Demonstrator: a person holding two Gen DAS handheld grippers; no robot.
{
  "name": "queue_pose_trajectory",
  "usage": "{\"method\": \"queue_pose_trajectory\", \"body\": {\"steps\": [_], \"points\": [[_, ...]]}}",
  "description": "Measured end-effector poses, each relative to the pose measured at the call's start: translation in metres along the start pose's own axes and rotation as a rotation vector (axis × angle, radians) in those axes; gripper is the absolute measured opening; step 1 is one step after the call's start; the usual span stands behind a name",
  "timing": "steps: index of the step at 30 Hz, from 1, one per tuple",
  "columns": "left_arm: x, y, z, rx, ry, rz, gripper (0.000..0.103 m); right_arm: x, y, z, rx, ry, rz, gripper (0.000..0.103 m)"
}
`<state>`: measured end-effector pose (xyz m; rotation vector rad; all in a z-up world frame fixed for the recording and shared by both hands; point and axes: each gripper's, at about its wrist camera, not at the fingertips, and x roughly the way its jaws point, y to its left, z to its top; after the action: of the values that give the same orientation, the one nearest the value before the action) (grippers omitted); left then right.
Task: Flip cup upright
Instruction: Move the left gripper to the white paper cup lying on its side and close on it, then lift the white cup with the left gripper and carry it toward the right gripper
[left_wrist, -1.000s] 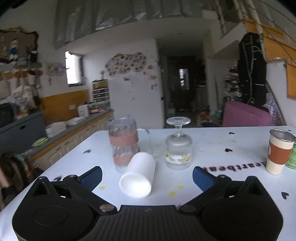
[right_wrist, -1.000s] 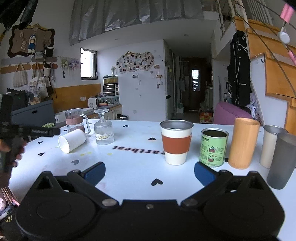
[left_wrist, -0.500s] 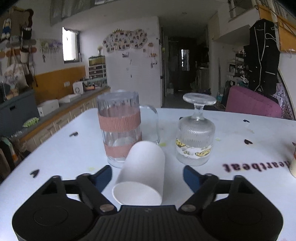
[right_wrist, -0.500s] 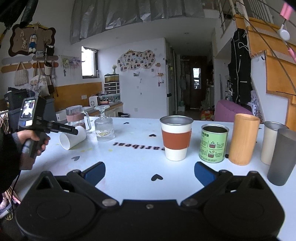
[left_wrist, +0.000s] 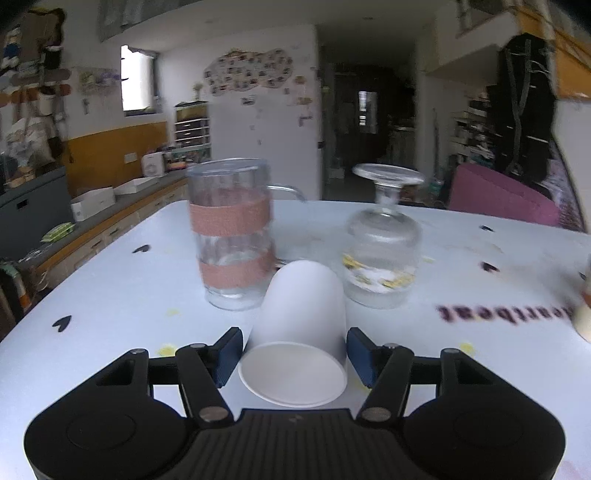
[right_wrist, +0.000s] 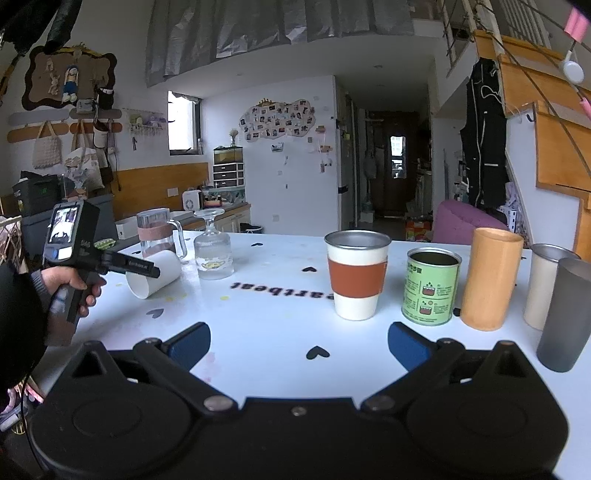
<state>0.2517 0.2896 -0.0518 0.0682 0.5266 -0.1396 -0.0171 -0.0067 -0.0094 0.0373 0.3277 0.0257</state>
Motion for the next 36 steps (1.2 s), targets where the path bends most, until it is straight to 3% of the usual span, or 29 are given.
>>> {"method": "queue_pose_trajectory", "body": {"steps": [6, 14, 25, 28, 36], "points": [[-0.039, -0.034, -0.02, 0.101, -0.005, -0.092, 0.062, -0.001, -0.003, 0.001, 0.011, -0.008, -0.009, 0.103], [-0.082, -0.074, -0.046, 0.151, -0.008, -0.217, 0.062, -0.003, -0.01, -0.001, 0.039, -0.017, -0.027, 0.103], [-0.146, -0.14, -0.088, 0.31, -0.058, -0.529, 0.062, 0.002, -0.019, -0.001, 0.084, 0.017, -0.029, 0.103], [-0.159, -0.151, -0.097, 0.345, -0.076, -0.572, 0.062, 0.009, -0.023, 0.002, 0.097, 0.048, -0.016, 0.103], [-0.166, -0.154, -0.104, 0.363, -0.087, -0.578, 0.065, 0.07, -0.025, 0.011, 0.111, 0.212, 0.03, 0.103]]}}
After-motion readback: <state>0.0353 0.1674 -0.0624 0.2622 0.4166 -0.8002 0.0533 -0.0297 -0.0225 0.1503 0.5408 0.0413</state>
